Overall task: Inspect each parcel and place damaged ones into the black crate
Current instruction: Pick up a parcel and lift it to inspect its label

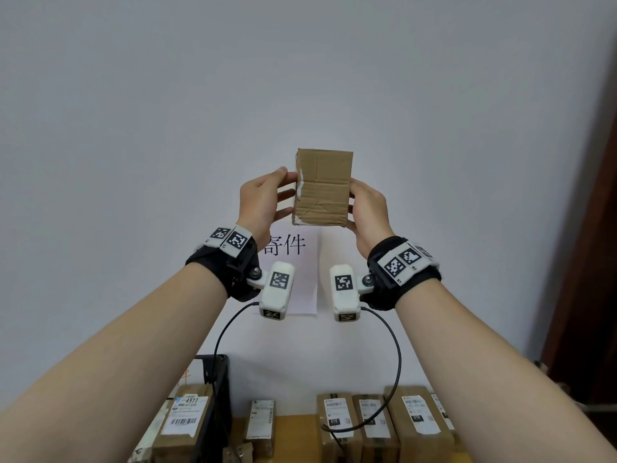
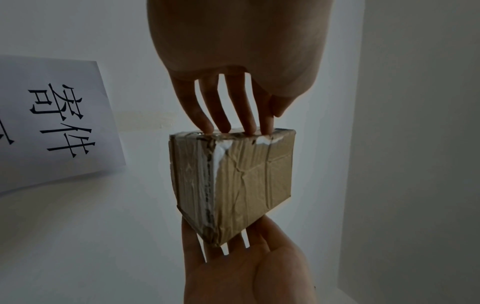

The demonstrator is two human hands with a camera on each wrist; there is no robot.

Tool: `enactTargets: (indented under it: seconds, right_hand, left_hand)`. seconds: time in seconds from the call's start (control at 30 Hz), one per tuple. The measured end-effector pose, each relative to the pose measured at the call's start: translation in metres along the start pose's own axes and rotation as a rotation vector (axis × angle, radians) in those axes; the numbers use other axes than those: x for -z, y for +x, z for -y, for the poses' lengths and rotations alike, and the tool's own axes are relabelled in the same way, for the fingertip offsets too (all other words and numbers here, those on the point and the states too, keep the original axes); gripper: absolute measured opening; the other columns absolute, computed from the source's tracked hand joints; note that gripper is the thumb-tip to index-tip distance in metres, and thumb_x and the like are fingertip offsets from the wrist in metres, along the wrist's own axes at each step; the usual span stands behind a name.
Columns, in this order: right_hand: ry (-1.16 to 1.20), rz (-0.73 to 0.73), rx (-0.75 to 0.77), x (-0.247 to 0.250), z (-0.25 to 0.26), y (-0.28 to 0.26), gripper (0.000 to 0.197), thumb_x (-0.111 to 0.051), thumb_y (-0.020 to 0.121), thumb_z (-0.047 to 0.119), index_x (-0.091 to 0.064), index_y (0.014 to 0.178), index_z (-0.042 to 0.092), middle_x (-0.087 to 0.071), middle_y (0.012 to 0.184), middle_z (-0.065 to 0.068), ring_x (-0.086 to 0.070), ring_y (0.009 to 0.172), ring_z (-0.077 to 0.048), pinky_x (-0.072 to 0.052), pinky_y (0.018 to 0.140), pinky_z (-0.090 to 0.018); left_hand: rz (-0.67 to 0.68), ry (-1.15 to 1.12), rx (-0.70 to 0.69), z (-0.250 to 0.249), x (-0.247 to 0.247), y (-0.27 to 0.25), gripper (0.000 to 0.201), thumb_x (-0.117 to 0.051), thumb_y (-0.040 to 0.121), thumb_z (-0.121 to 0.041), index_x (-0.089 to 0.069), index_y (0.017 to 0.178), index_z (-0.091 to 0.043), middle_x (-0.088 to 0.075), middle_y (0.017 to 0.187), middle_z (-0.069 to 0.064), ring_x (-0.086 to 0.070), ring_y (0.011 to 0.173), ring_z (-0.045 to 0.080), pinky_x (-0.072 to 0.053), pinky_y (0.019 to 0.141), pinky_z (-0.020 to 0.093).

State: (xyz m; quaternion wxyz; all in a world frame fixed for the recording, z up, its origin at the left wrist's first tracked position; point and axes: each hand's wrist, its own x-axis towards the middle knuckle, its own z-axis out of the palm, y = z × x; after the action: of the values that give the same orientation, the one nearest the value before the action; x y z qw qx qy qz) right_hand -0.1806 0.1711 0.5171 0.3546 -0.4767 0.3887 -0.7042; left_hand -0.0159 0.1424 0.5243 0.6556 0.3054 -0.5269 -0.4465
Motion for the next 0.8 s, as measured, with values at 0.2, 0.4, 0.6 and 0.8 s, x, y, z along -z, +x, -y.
enactTargets:
  seconds: [0.2, 0.4, 0.6, 0.8]
  right_hand:
    - [0.007, -0.007, -0.014, -0.001, -0.002, 0.003, 0.034, -0.044, 0.103, 0.021, -0.075, 0.115, 0.012, -0.073, 0.097, 0.000, -0.067, 0.086, -0.020, -0.055, 0.070, -0.035]
    - [-0.072, -0.010, -0.034, -0.002, -0.001, 0.009, 0.053, -0.040, 0.104, 0.060, -0.074, 0.109, 0.021, -0.075, 0.112, 0.007, -0.063, 0.115, -0.021, -0.047, 0.098, -0.042]
    - [-0.107, 0.004, 0.045, -0.004, 0.002, 0.010, 0.029, -0.067, 0.099, 0.035, -0.067, 0.119, 0.015, -0.070, 0.110, 0.009, -0.062, 0.097, 0.002, -0.047, 0.089, -0.027]
    - [-0.062, -0.002, 0.124, -0.006, -0.002, 0.013, 0.033, -0.062, 0.096, 0.001, -0.061, 0.128, 0.010, -0.074, 0.117, 0.000, -0.067, 0.078, 0.011, -0.047, 0.062, -0.006]
  left_hand:
    - [-0.028, -0.028, 0.011, 0.000, 0.000, 0.000, 0.026, -0.060, 0.103, -0.034, -0.078, 0.106, -0.015, -0.080, 0.107, -0.006, -0.075, 0.103, 0.016, -0.062, 0.079, 0.032]
    - [0.013, -0.022, 0.036, -0.005, 0.002, -0.003, 0.029, -0.059, 0.103, -0.044, -0.076, 0.108, -0.021, -0.078, 0.096, -0.003, -0.074, 0.083, 0.011, -0.061, 0.070, 0.029]
    - [-0.011, 0.033, -0.012, -0.007, 0.001, -0.001, 0.015, -0.071, 0.096, -0.035, -0.076, 0.108, -0.028, -0.077, 0.096, -0.011, -0.072, 0.094, 0.005, -0.055, 0.092, 0.039]
    - [-0.024, 0.054, -0.034, -0.009, 0.002, 0.001, 0.021, -0.068, 0.094, -0.018, -0.077, 0.109, -0.029, -0.076, 0.107, -0.006, -0.069, 0.116, 0.017, -0.055, 0.099, 0.046]
